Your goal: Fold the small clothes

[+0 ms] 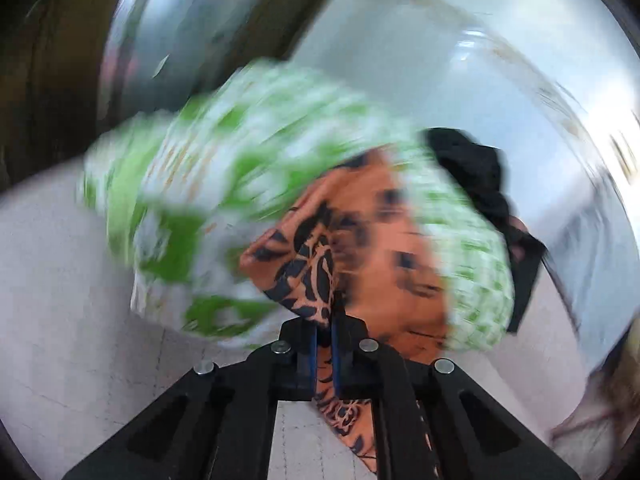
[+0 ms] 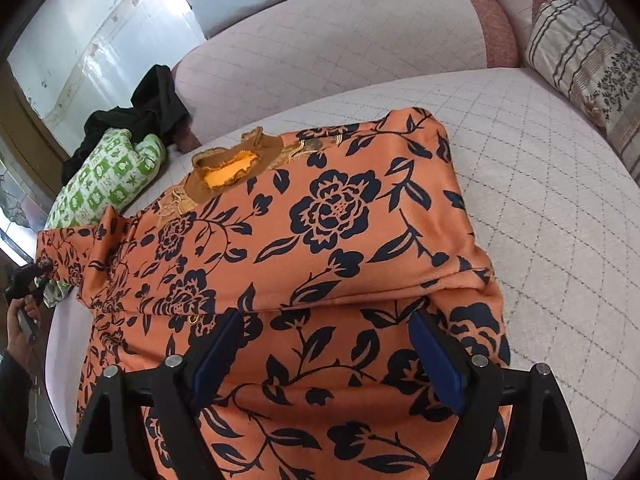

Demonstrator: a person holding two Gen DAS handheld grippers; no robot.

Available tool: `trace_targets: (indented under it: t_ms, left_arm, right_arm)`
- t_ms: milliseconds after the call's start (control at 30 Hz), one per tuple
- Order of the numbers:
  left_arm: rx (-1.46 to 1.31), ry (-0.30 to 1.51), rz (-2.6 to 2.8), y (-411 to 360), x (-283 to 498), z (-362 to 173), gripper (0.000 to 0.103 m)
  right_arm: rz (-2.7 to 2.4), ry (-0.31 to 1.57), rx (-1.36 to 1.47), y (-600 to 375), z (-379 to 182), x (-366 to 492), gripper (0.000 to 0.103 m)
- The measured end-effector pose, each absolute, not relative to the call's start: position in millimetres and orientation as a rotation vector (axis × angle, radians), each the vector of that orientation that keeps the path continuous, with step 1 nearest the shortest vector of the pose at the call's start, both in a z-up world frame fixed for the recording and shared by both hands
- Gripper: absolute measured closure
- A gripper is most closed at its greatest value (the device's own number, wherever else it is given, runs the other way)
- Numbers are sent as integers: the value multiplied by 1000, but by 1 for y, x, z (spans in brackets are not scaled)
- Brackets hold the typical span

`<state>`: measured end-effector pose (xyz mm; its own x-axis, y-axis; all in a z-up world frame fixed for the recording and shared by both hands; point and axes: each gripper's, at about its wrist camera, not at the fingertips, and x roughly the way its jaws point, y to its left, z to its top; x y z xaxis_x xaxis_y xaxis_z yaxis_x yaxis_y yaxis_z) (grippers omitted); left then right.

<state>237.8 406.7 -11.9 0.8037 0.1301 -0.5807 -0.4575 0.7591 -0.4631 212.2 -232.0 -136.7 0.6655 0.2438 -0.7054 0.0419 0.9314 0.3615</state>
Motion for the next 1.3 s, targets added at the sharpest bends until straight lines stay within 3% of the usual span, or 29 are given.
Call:
trace_targets:
  t_ms: [233, 500, 567, 600, 767, 867, 1133, 1167, 1200, 1267, 1300]
  left_arm:
    - [-265, 434, -43, 221, 216, 92, 98]
    - [-141, 544, -433, -10, 229, 91, 96]
    - [-115, 659, -507, -52, 238, 62, 83]
    - [-88, 726, -538, -64, 240, 46, 58]
    - [-133, 816, -434, -24, 242, 9, 49]
    - [-109, 790, -306, 35, 236, -3, 39]
    - [-182, 883, -47, 150, 225, -67, 38]
    - [-184, 903, -41, 154, 225, -75, 38]
    - [-187, 916, -37, 158, 224, -82, 38]
    - [-191, 925, -35, 158, 222, -91, 38]
    - [-193, 930, -39, 157, 222, -92, 38]
  right_arm:
    - [123, 751, 425, -245, -121, 191, 16]
    - [142, 678, 554, -270, -116, 171, 16]
    - [148, 665, 608, -279, -118, 169, 16]
    - [151, 663, 632, -283, -119, 168, 16]
    - [190, 685, 722, -295, -119, 179, 16]
    - [229, 708, 739, -290, -118, 194, 15]
    - [151, 902, 535, -250, -125, 263, 17]
    - [141, 932, 492, -244, -128, 270, 22]
    - [119, 984, 466, -238, -134, 277, 34]
    - [77, 1036, 399, -227, -141, 283, 43]
    - [41, 1051, 335, -221, -139, 284, 59]
